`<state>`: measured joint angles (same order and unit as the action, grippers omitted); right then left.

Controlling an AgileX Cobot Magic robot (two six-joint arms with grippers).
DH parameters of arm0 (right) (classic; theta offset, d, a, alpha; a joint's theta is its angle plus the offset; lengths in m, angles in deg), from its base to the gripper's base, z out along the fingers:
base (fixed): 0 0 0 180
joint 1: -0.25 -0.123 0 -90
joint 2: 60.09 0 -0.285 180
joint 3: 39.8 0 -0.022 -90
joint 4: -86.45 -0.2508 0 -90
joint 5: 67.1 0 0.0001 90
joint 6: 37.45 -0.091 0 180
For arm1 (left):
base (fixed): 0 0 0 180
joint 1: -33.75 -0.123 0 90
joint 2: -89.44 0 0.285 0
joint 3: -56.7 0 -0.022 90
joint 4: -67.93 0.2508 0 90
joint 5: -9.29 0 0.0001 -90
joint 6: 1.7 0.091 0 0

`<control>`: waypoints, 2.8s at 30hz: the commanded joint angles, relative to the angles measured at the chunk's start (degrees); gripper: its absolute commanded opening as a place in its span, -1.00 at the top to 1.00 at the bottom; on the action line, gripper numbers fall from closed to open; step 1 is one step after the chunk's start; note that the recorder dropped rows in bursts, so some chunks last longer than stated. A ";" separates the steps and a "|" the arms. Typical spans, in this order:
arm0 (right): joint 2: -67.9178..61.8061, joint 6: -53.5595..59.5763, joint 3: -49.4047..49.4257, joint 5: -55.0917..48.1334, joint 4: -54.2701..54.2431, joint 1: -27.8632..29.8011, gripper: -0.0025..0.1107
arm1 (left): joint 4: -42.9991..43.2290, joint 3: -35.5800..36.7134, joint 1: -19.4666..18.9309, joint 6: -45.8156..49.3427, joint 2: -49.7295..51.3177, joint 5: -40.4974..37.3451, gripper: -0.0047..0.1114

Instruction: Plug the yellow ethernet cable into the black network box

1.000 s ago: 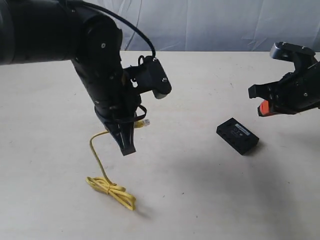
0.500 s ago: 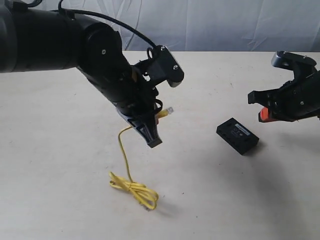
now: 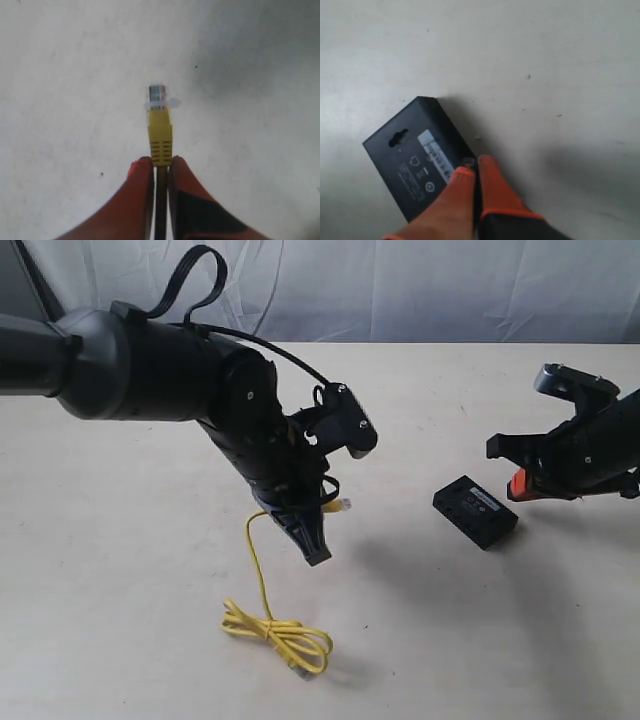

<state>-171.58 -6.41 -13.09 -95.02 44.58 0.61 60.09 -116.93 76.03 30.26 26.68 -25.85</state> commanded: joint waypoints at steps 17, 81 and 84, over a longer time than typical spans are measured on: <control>-1.13 9.91 -0.07 -3.77 -8.32 0.15 0.96 | -0.87 0.02 0.05 1.64 1.18 4.00 0.92; -9.82 31.63 -0.08 -15.44 -33.25 0.15 0.96 | -5.91 0.02 0.05 12.11 6.83 8.51 0.92; -9.82 32.57 -0.08 -16.94 -34.75 0.15 0.96 | -7.87 0.02 0.05 12.11 6.83 11.52 0.92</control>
<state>-181.38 24.94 -13.09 -110.70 10.80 0.61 54.39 -116.93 76.03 42.42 33.47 -16.72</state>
